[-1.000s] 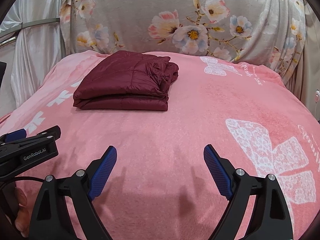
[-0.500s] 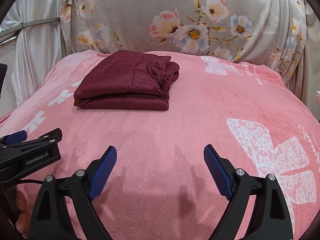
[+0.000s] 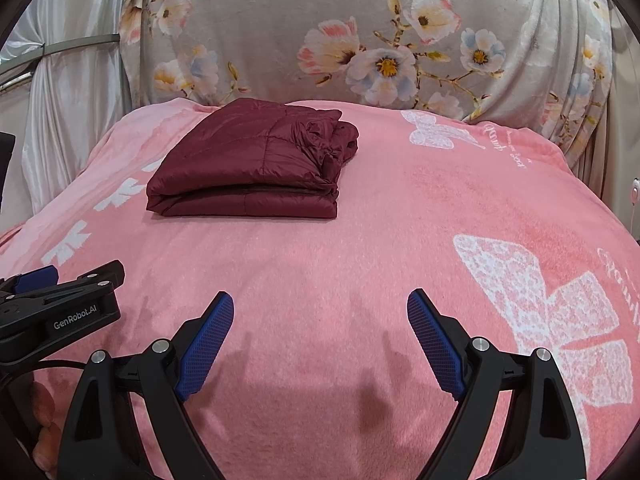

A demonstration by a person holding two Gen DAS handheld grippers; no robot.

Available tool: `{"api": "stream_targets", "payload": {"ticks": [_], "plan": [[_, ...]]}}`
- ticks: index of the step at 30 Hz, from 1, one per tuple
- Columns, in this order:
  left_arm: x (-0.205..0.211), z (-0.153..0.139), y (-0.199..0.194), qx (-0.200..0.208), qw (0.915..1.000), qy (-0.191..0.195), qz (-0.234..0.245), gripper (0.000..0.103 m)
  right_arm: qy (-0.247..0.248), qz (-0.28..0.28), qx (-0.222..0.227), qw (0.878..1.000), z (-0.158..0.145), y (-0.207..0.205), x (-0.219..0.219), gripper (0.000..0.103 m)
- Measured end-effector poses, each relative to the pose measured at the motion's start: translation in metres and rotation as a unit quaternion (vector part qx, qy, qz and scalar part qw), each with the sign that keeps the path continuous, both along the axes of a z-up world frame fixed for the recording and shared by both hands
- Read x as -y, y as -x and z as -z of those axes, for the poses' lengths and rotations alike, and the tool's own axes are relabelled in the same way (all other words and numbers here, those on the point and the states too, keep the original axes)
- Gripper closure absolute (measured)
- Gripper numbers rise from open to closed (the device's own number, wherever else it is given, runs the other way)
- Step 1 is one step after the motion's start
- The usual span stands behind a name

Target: Fold large clothes

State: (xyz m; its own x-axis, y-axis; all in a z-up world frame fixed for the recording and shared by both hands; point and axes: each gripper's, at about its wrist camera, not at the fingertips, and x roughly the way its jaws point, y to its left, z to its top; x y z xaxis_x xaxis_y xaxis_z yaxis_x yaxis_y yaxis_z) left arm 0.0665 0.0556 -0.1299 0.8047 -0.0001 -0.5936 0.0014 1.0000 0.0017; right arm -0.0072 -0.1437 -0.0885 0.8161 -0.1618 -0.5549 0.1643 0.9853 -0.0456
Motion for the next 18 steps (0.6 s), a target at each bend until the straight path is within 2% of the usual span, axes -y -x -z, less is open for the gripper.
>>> {"api": "stream_targets", "payload": {"ticks": [18], "plan": [[0.0067, -0.0014, 0.002, 0.008, 0.9999, -0.007, 0.01, 0.016, 0.002, -0.003, -0.002, 1.0, 0.0022, -0.0018, -0.0039, 0.017]]}}
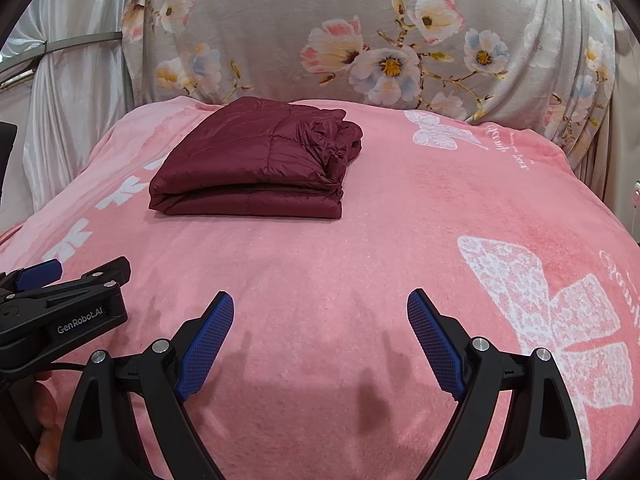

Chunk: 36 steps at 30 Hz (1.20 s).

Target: Fold large clothes

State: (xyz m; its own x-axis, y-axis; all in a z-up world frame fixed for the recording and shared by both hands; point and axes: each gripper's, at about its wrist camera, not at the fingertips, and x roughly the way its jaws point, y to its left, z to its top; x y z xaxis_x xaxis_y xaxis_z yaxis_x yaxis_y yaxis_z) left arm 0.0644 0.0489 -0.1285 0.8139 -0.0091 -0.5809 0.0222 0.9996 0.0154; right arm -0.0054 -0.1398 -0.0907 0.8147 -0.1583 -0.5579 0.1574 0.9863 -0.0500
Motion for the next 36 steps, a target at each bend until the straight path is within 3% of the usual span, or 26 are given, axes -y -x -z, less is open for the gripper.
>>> {"api": "stream_targets", "payload": {"ticks": [36], "plan": [[0.0, 0.0004, 0.0015, 0.003, 1.0, -0.003, 0.001, 0.017, 0.001, -0.002, -0.001, 1.0, -0.0006, -0.0002, 0.001, 0.017]]}}
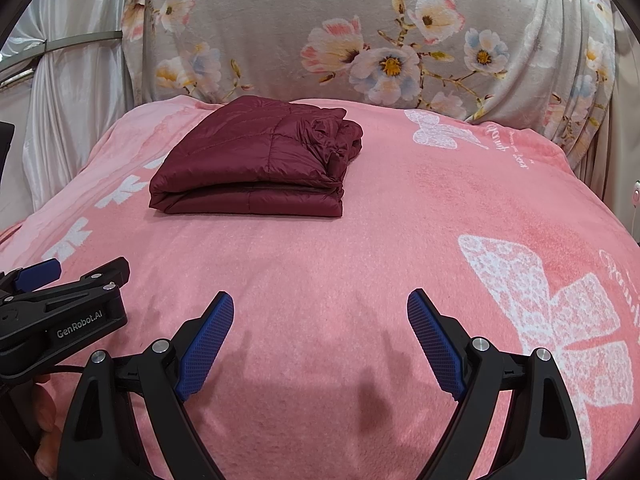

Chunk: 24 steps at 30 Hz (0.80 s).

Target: Fold large clothes

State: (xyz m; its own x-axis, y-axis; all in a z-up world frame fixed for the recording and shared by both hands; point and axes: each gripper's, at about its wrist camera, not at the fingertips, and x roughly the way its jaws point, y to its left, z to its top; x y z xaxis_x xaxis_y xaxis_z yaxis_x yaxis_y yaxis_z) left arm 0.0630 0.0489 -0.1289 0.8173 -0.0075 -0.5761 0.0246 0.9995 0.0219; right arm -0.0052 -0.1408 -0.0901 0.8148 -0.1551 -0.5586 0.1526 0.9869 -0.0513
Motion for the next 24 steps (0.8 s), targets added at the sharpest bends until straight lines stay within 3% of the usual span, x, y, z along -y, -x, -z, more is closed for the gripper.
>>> {"api": "stream_targets", "payload": {"ticks": [24], "plan": [[0.0014, -0.0002, 0.0022, 0.001, 1.0, 0.001, 0.001, 0.017, -0.014, -0.008, -0.006, 1.0, -0.0006, -0.0006, -0.0043, 0.017]]}}
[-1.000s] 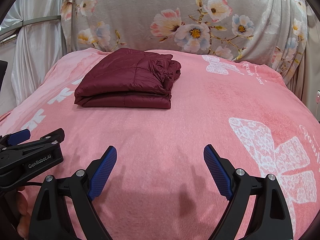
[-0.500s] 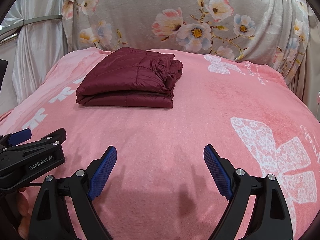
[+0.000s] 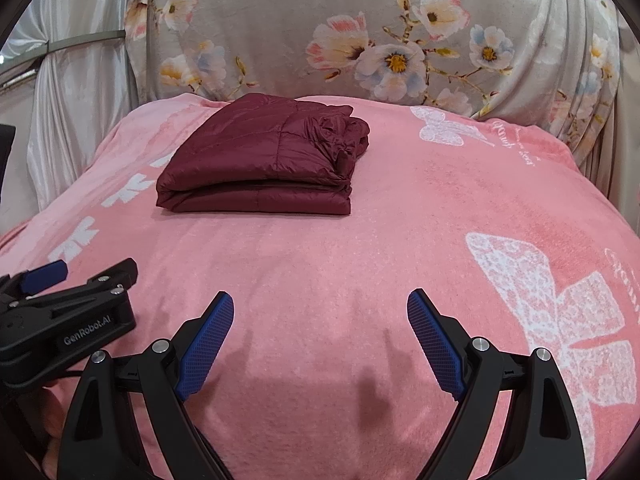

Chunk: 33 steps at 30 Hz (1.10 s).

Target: Fold large clothes

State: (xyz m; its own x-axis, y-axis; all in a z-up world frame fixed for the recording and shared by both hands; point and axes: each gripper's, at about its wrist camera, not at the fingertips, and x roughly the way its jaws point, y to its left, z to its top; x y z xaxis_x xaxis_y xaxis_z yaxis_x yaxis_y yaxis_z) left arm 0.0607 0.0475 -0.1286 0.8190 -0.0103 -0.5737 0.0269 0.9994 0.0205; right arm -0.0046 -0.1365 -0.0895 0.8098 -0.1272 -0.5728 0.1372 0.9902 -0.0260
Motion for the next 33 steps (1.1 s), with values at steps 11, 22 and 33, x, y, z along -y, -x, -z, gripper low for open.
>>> {"api": "stream_targets", "payload": {"ticks": [11, 22, 33], "plan": [[-0.0011, -0.0025, 0.0007, 0.002, 1.0, 0.0, -0.001, 0.017, 0.005, -0.014, 0.001, 1.0, -0.0049, -0.002, -0.0054, 0.017], [-0.0022, -0.0018, 0.0, 0.003, 1.0, -0.002, -0.002, 0.018, 0.005, -0.013, -0.003, 1.0, -0.0072, -0.0046, -0.0059, 0.017], [-0.0047, -0.003, -0.0019, 0.005, 1.0, -0.003, -0.004, 0.018, 0.001, -0.012, -0.005, 1.0, -0.0081, -0.0053, -0.0052, 0.017]]}}
